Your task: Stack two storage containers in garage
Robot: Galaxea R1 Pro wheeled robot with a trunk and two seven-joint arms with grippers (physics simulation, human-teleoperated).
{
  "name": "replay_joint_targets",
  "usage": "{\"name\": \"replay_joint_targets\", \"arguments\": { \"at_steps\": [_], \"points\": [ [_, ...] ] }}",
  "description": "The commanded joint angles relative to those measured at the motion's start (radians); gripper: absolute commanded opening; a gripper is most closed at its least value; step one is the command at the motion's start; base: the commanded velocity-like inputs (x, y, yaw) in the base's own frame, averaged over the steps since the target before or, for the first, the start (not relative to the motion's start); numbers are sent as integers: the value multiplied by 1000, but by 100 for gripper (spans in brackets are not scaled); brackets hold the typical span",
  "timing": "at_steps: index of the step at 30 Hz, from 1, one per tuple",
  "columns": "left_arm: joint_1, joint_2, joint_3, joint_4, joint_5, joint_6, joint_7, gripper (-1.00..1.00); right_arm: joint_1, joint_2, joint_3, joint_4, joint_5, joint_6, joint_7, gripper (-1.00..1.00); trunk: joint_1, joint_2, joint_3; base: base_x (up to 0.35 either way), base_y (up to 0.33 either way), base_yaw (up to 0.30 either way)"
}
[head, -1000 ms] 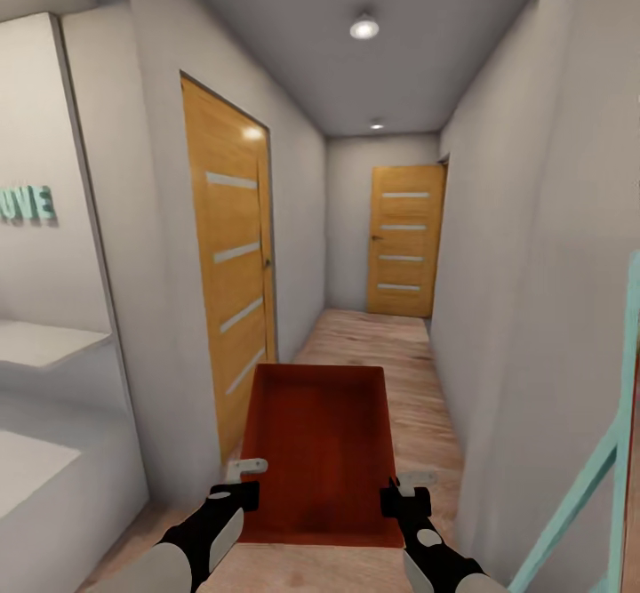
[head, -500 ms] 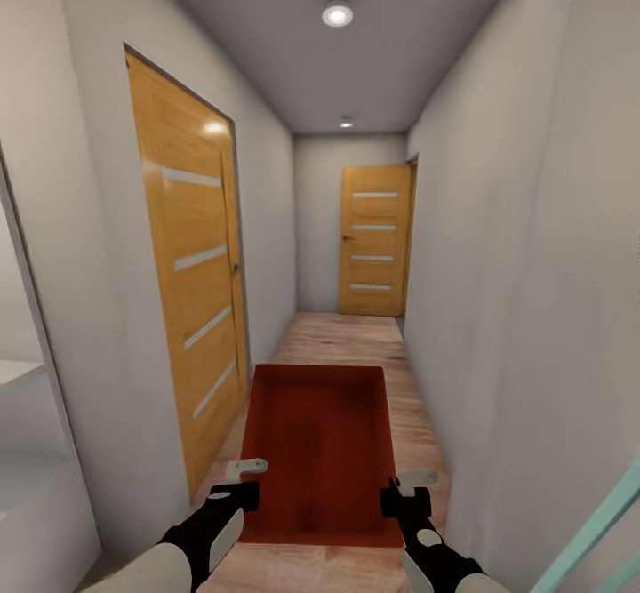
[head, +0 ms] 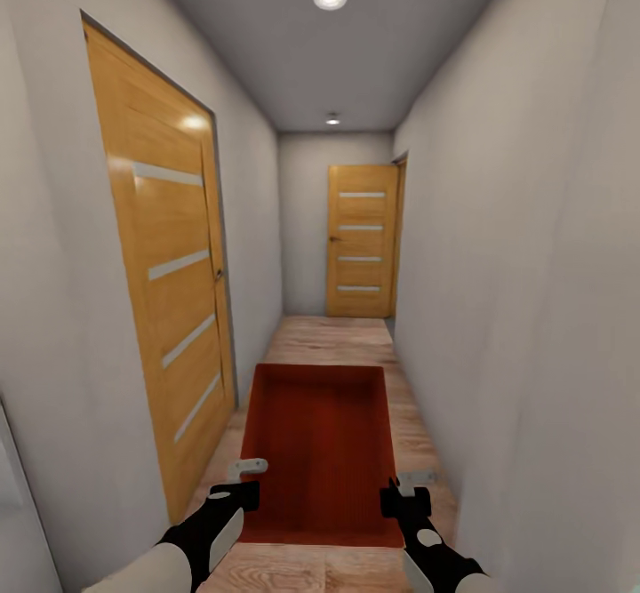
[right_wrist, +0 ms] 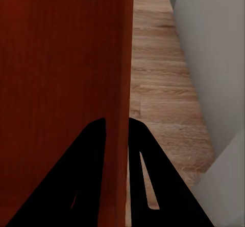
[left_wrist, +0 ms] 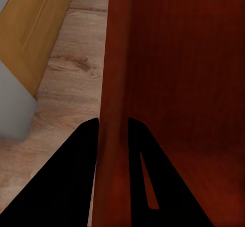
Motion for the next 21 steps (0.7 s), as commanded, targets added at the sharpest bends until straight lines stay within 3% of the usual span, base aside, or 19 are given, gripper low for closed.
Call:
{"name": "replay_joint_targets", "arguments": {
  "at_steps": [1,9,21],
  "points": [
    [-1,7,16,-6,-19,7,13,-100,-1,0,-32,2,4,-4,-4,-100,1,-1,-2,308,160,-2],
    [-1,7,16,-5,-19,7,13,-100,-1,0,-32,2,4,-4,-4,-100,1,-1,-2,313,111,0],
    [-1,9,16,-5,-20,7,13,-100,-1,0,-32,2,5,-4,-4,-100,1,-1,-2,322,6,0]
  ]
}}
